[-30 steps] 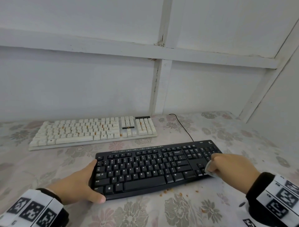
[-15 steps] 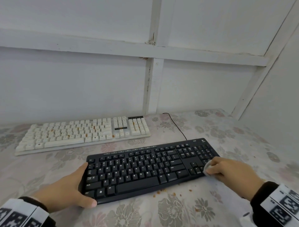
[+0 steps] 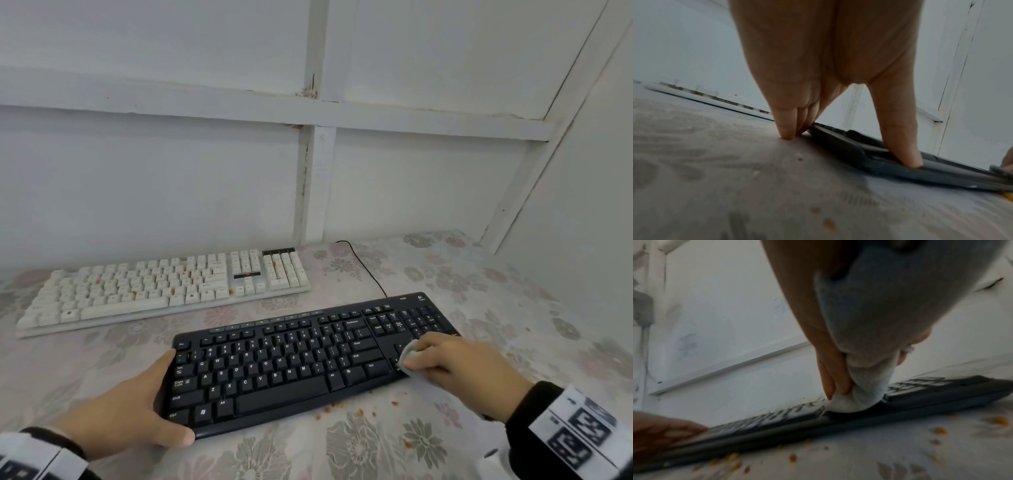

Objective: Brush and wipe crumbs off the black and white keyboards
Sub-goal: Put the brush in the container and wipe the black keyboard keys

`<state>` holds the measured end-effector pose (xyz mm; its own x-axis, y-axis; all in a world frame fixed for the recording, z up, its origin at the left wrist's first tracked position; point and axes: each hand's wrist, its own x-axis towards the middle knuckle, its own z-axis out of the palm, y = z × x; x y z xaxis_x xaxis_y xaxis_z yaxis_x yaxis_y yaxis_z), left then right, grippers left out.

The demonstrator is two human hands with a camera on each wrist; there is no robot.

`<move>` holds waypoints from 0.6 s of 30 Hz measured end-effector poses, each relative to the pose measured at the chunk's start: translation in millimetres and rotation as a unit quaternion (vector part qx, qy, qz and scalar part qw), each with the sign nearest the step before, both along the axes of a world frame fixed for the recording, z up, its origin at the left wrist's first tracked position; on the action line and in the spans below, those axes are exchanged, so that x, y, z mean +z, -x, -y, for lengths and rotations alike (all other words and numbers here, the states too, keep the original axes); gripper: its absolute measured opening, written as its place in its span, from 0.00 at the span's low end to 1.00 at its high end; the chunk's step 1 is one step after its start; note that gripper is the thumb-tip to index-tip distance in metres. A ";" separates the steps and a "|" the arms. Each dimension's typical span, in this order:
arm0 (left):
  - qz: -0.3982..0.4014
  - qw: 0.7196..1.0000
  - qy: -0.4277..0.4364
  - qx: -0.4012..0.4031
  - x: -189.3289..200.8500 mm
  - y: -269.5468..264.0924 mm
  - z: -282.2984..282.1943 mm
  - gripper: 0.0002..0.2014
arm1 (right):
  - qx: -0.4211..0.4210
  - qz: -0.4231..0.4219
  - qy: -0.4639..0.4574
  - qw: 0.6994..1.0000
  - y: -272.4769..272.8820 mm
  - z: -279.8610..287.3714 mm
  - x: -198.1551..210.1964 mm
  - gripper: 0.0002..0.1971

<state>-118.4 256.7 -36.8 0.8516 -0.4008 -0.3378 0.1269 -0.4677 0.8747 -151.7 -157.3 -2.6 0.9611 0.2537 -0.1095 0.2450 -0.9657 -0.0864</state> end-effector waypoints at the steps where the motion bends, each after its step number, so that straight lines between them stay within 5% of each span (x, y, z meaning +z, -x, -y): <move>1: 0.000 1.000 0.002 0.003 -0.9 -0.4 -0.4 0.55 | -0.002 0.002 0.009 1.000 1.2 2.0 -0.4 0.11; 13: 0.007 1.000 -0.002 0.005 0.0 0.2 1.9 0.56 | -0.124 0.033 0.103 0.986 -1.6 63.1 7.8 0.14; 18: 0.003 1.000 0.014 0.006 -6.9 -1.4 -2.4 0.55 | -0.110 0.021 0.024 0.993 -4.2 41.5 6.5 0.13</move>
